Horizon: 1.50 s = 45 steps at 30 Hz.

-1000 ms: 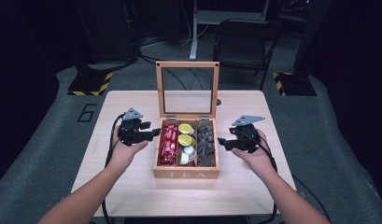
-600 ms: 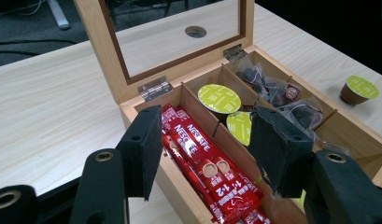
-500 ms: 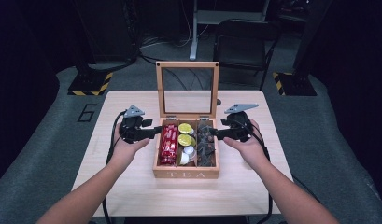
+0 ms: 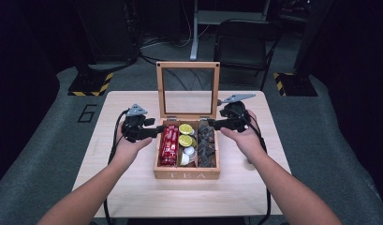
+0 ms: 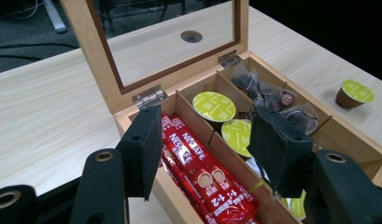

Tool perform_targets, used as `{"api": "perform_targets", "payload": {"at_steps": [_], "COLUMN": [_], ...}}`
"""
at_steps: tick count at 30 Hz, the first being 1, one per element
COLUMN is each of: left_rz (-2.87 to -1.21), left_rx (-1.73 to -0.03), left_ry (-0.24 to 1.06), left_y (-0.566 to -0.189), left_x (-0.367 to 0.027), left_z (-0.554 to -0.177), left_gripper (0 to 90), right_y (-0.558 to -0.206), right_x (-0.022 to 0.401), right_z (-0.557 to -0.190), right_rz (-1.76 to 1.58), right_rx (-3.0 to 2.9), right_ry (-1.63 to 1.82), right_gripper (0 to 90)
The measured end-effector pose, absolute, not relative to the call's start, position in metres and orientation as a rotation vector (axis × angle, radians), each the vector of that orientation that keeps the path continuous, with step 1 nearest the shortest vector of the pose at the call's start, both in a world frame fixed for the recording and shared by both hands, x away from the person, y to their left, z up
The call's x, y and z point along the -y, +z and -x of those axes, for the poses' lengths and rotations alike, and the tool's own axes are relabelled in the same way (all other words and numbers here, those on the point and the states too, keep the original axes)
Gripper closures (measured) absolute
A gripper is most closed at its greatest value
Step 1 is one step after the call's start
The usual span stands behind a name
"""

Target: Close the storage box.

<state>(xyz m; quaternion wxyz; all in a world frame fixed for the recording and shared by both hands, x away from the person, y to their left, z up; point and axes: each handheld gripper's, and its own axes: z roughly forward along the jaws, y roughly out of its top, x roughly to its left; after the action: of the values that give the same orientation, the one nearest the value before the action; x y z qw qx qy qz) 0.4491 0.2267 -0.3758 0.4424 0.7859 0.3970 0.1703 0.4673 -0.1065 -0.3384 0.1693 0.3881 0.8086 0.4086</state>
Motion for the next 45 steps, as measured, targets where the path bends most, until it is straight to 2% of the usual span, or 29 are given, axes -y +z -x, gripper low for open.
{"api": "perform_targets", "payload": {"at_steps": [16,38,45], "left_rz": [-1.961,-1.954,-1.952], "left_rx": [-0.986,-0.981,-0.975], "left_ry": [0.399,0.396,0.406], "left_y": [-0.380,-0.380,-0.379], "left_x": [-0.224,-0.225,-0.228], "left_z": [-0.456,-0.453,-0.448], "left_gripper": [44.6,44.6,44.6], "right_y": [-0.342,-0.336,-0.343], "right_x": [0.105,0.097,0.098], "right_z": [-0.488,-0.516,-0.529], "right_rz": [-1.163,-1.194,-1.239], "right_rx": [-2.278,-2.225,-2.206], "right_ry": [1.137,1.102,1.070], "right_gripper": [34.7,34.2,33.8]}}
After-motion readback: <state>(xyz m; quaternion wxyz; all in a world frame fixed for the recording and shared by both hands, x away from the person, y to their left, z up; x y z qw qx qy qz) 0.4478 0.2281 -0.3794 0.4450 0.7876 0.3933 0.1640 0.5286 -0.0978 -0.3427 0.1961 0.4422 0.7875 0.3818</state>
